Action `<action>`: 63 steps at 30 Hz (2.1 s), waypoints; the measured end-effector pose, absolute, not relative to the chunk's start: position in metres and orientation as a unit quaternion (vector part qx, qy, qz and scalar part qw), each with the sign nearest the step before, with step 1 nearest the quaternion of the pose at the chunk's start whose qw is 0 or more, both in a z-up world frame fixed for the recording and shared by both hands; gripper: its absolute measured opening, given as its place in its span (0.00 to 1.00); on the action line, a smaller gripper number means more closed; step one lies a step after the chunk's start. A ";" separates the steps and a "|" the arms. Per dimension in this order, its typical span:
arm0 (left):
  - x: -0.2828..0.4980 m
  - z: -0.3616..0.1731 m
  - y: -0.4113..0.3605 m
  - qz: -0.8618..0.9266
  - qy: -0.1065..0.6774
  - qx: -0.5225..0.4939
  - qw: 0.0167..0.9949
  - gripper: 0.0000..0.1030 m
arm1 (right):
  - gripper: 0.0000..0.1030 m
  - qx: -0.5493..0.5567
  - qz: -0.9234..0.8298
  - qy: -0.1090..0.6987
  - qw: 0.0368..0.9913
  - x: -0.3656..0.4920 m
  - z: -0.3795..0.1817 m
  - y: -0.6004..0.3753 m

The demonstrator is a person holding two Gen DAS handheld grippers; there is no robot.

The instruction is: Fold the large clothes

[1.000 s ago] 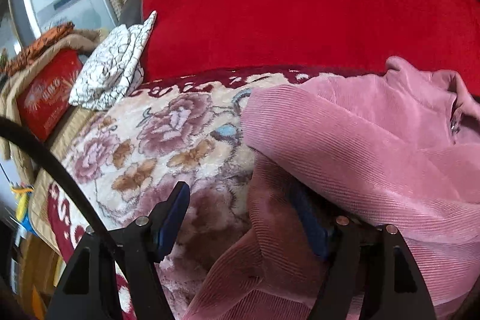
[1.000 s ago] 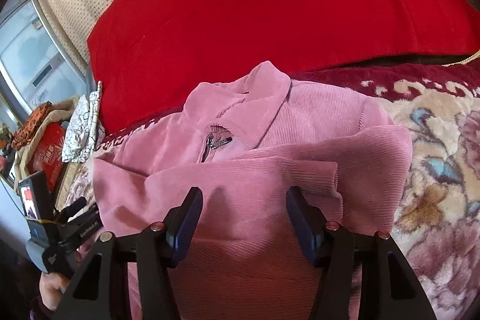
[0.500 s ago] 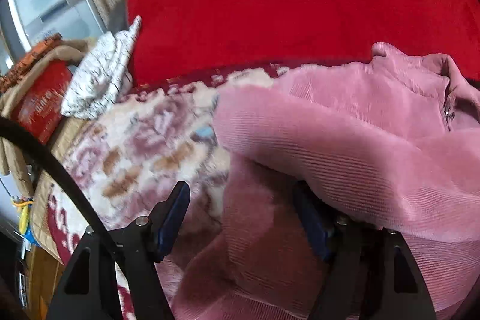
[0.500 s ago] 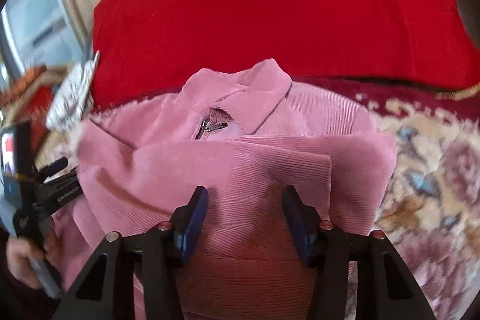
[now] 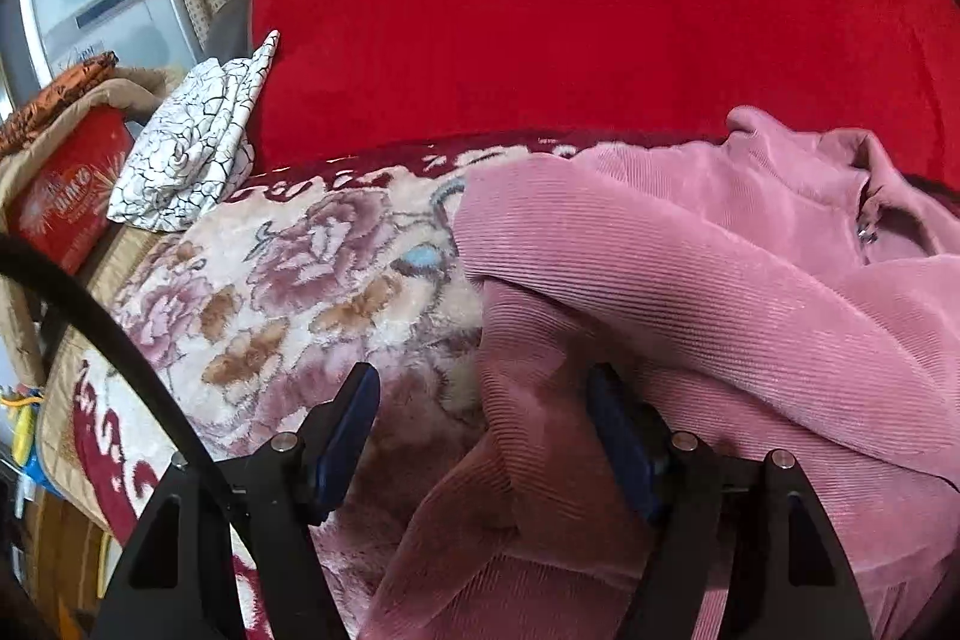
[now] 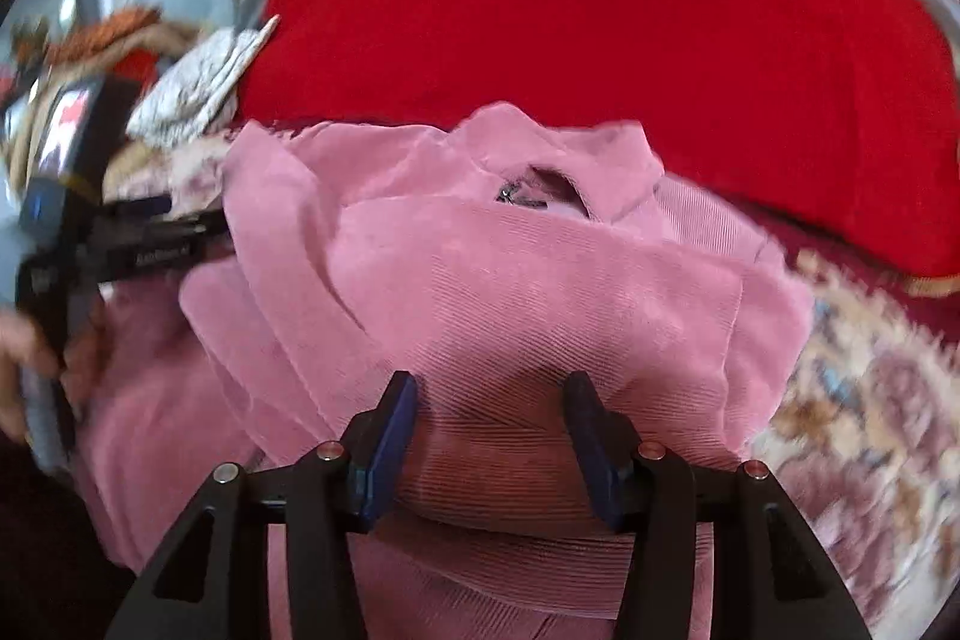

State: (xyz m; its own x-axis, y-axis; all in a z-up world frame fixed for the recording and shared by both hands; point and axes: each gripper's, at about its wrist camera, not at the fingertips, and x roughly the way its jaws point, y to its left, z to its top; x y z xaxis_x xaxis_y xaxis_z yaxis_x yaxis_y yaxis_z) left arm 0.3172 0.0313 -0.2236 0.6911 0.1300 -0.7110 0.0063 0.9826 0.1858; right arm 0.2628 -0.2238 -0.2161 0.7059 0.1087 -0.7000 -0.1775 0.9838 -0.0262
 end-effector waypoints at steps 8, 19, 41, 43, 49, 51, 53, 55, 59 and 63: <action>0.286 -0.207 0.077 0.017 0.379 0.031 0.925 0.71 | 0.56 0.038 0.095 0.372 0.923 0.244 -0.202 -0.254; 0.210 -0.202 0.132 -0.001 0.356 0.027 0.934 0.71 | 0.67 0.106 0.106 0.348 0.925 0.192 -0.204 -0.282; 0.143 -0.288 0.144 -0.158 0.520 0.005 0.839 0.71 | 0.73 0.183 0.140 0.494 0.838 0.062 -0.283 -0.310; 0.147 -0.296 0.141 -0.159 0.533 0.005 0.831 0.71 | 0.73 0.196 0.139 0.519 0.821 0.065 -0.299 -0.311; 0.154 -0.312 0.141 -0.191 0.558 -0.022 0.808 0.50 | 0.75 0.186 0.127 0.555 0.801 0.079 -0.324 -0.302; 0.154 -0.315 0.140 -0.191 0.561 -0.018 0.805 0.50 | 0.77 0.183 0.127 0.558 0.799 0.083 -0.328 -0.298; 0.155 -0.319 0.140 -0.186 0.567 -0.016 0.802 0.52 | 0.77 0.181 0.121 0.560 0.799 0.088 -0.334 -0.296; 0.155 -0.323 0.139 -0.183 0.571 -0.016 0.800 0.59 | 0.78 0.181 0.116 0.561 0.800 0.095 -0.340 -0.292; 0.155 -0.336 0.130 -0.192 0.577 -0.004 0.794 0.56 | 0.76 0.183 0.117 0.557 0.802 0.099 -0.347 -0.281; 0.161 -0.338 0.133 -0.214 0.570 -0.031 0.793 0.15 | 0.66 0.198 0.176 0.524 0.809 0.085 -0.328 -0.264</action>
